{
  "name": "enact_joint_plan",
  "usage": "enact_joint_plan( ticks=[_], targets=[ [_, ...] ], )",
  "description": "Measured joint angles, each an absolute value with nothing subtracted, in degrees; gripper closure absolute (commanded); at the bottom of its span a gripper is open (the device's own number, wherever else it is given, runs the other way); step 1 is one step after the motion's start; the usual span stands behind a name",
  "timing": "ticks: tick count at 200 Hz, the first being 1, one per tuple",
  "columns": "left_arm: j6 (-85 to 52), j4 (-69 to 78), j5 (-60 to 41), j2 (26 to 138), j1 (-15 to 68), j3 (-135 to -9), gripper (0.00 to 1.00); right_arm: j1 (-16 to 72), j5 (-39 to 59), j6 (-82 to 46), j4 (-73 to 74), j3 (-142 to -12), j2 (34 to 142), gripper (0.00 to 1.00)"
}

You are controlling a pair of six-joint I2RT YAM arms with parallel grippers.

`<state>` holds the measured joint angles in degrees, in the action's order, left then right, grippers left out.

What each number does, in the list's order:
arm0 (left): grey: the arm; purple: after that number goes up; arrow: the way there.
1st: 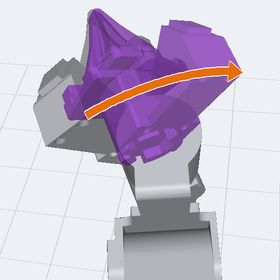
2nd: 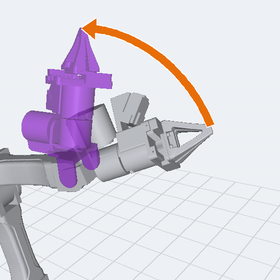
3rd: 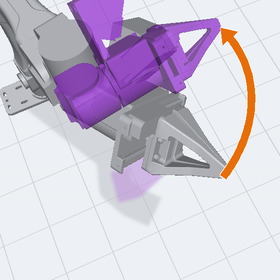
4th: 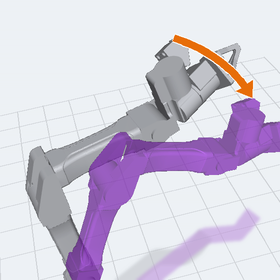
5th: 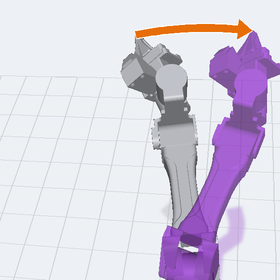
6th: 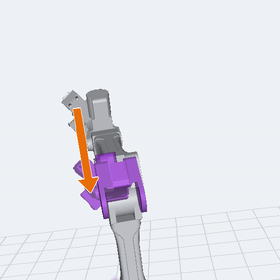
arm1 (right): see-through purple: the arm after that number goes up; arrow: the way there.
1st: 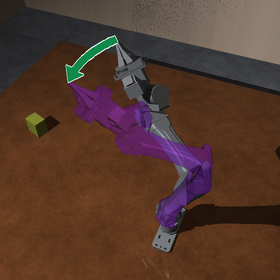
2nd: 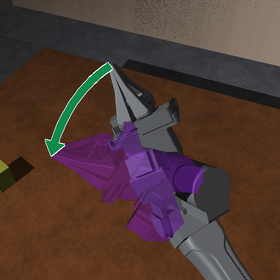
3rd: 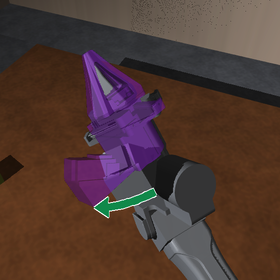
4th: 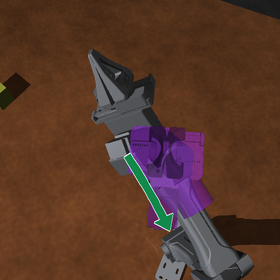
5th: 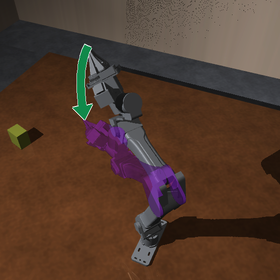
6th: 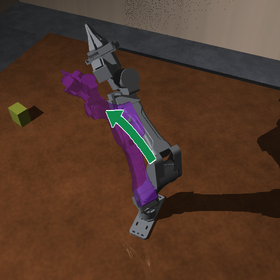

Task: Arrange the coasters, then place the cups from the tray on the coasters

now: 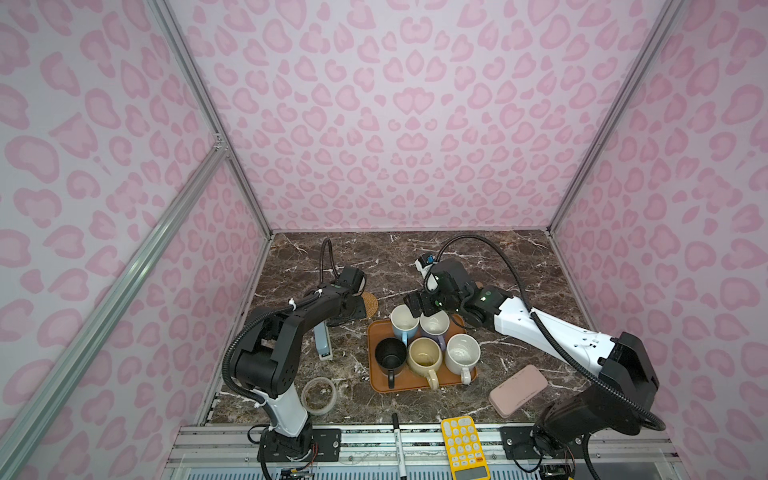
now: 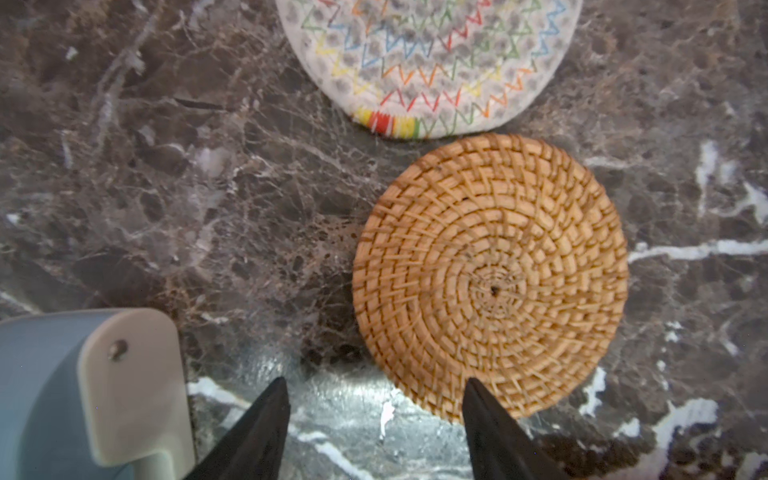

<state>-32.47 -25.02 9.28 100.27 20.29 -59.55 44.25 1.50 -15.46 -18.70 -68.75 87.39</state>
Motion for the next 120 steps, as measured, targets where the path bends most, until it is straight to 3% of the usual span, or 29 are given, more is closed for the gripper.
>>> enact_joint_plan(
  ticks=[120],
  targets=[
    [-32.9, -24.3, 10.7, 107.9, 24.6, -67.3, 0.41, 44.2, 1.1, -15.4, -18.7, -68.5, 87.6, 0.01]
  ],
)
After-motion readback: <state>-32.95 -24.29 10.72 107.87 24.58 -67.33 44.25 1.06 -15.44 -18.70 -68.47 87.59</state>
